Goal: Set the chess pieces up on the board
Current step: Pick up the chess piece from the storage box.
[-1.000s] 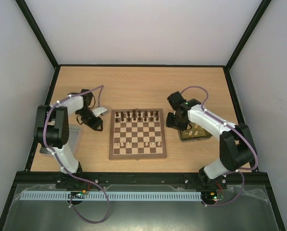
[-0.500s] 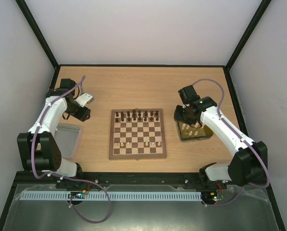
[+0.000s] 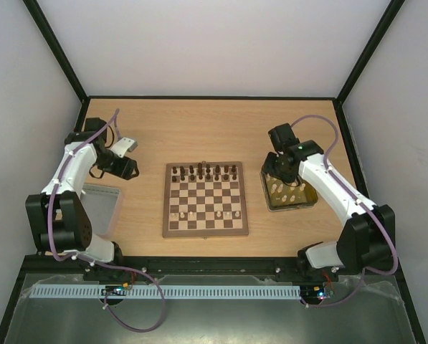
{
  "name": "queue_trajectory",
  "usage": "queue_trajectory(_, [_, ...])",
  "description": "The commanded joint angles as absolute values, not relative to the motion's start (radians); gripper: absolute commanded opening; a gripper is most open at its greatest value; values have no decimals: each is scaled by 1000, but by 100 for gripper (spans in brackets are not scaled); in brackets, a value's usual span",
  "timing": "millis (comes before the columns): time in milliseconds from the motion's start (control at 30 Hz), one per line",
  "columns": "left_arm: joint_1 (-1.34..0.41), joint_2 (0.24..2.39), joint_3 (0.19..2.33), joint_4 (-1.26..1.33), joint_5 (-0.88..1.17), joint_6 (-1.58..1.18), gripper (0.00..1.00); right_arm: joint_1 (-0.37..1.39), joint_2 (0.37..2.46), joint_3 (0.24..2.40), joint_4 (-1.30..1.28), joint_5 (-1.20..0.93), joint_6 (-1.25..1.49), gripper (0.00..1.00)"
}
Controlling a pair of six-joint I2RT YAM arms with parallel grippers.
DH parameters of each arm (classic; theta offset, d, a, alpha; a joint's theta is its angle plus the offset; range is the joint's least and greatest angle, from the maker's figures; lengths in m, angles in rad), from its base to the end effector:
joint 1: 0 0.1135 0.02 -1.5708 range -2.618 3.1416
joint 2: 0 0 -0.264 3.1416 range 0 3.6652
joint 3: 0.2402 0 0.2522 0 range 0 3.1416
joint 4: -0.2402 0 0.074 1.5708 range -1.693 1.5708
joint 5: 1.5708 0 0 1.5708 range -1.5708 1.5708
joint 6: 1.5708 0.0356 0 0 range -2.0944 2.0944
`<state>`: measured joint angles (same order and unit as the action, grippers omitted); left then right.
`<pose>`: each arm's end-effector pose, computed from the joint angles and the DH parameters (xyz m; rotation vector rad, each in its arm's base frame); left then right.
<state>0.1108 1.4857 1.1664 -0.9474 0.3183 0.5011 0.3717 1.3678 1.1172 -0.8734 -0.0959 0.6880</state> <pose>0.2808 0.0200 0.2538 0.5982 2.6781 -0.2933 0.2468 0.0999 0.2708 0.4067 2.7417 0.4330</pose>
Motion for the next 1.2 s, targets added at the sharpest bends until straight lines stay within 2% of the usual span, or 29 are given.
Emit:
queue_trajectory(0, [110,1497,1195,-922,420,436,68,349,1411,1150,-885,-89,713,50])
queue_trajectory(67, [110,1503,1199,-915,409,420,68,330,1421,1139,-866,-101,718,50])
queue_trajectory(233, [110,1503,1209,-911,407,368,68,248,1474,1107,-841,-152,712,37])
queue_trajectory(333, [103,1498,1206,-902,416,339,68,231,1478,1103,-857,-143,706,34])
queue_trajectory(633, [73,1491,1180,-864,405,302,68,229,1425,984,-909,-175,693,34])
queue_trajectory(667, [71,1492,1180,-862,401,301,68,229,1418,964,-907,-182,696,35])
queue_trajectory(733, [68,1492,1181,-862,399,302,68,227,1402,928,-902,-185,706,43])
queue_trajectory(800, [65,1491,1181,-862,392,303,68,229,1386,903,-890,-180,712,44])
queue_trajectory(1000, [55,1503,1194,-867,381,303,68,227,1408,889,-870,-166,706,37])
queue_trajectory(1167, [44,1506,1207,-870,377,299,69,221,1430,890,-847,-154,706,35])
